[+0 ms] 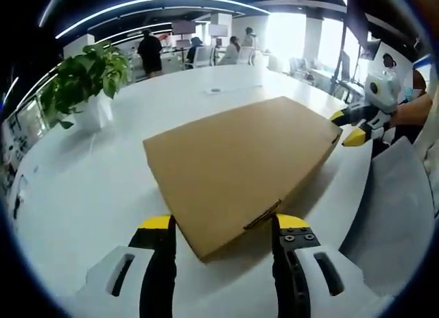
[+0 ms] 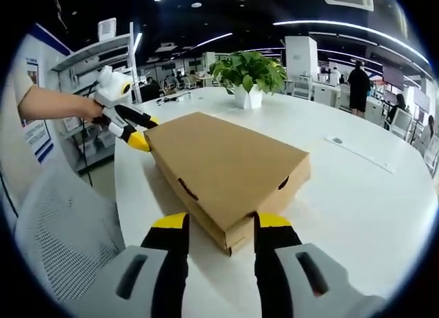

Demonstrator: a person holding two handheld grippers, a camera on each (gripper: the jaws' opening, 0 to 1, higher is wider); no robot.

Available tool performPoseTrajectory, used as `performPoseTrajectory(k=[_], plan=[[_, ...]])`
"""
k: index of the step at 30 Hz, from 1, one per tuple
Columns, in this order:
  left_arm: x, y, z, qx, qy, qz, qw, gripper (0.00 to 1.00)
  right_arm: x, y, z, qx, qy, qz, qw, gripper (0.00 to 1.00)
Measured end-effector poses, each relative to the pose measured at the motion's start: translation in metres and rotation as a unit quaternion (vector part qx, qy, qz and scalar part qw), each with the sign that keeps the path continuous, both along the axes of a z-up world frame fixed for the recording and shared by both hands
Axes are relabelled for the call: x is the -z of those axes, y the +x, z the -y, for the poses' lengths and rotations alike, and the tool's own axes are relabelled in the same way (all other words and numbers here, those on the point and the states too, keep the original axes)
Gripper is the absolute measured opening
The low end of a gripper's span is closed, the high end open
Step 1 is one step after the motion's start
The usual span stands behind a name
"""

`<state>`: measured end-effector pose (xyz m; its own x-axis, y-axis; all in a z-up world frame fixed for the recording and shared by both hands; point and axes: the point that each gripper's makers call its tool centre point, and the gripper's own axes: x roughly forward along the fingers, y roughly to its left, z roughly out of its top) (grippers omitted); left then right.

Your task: Operate the shoe box by opening the lid, removing the specified soft item, and placing it in the target area until the item is outside and the box remains undamaged.

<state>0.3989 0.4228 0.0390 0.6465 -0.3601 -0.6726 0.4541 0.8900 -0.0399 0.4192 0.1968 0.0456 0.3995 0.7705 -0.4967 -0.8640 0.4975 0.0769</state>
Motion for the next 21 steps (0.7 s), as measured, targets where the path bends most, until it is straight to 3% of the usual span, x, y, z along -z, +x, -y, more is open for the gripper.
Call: performPoseTrajectory(k=[21], plan=[[-0.0006,-0.0038,0.0017,-0.008,-0.008,0.003,0.9999,0.58,-0.0038,-0.0033,-0.0009,0.004,0.011,0.001,0.9999,0.38]])
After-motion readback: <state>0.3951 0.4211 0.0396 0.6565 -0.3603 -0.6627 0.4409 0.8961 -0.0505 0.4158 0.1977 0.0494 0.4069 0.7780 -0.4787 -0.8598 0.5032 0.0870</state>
